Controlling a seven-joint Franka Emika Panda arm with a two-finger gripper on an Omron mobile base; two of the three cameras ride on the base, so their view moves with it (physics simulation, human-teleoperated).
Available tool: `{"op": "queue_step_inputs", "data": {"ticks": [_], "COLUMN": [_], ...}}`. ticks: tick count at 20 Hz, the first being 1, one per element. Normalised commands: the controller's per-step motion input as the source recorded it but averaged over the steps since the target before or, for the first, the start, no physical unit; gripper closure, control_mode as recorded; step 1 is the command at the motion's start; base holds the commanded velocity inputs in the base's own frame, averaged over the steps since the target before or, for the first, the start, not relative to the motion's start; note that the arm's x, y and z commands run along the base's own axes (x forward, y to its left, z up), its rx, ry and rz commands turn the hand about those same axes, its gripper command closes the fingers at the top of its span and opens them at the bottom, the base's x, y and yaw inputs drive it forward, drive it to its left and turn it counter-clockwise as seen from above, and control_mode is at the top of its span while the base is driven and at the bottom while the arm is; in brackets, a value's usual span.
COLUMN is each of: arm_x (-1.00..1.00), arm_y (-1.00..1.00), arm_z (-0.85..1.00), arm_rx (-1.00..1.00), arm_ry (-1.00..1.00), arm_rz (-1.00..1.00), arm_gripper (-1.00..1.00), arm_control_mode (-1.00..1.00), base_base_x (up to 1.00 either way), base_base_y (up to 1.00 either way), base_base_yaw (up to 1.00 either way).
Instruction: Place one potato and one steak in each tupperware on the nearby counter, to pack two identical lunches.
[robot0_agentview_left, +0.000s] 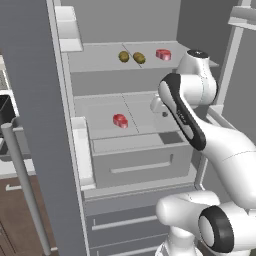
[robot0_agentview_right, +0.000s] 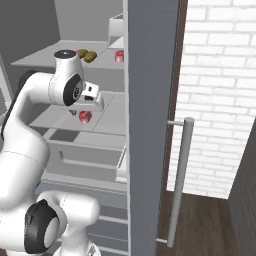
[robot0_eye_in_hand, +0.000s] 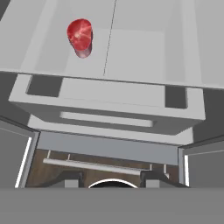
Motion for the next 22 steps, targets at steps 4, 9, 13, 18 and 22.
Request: {"op": "queue_step_inputs", "data": {"ticks": [4, 9, 13, 18, 22], "arm_x": [0.00, 0.00, 0.00, 0.14, 0.00], "arm_y": [0.00, 0.00, 0.18, 0.33, 0.24], "arm_z": [0.00, 0.00, -0.11, -0.50, -0.27], "arm_rx": [0.03, 0.02, 0.00, 0.05, 0.19], "arm_ry": [0.00, 0.00, 0.00, -0.15, -0.29], "arm_rz": [0.00, 0.00, 0.01, 0.05, 0.09], "arm_gripper": [-1.00, -1.00, -1.00, -1.00, -1.00], "arm_control_mode": [-1.00, -1.00, -1.00, -1.00, -1.00], "base_base_x": [0.00, 0.00, 0.00, 0.00, 0.00], "base_base_y": [0.00, 0.00, 0.00, 0.00, 0.00], "base_base_yaw": [0.00, 0.00, 0.00, 0.00, 0.00]}}
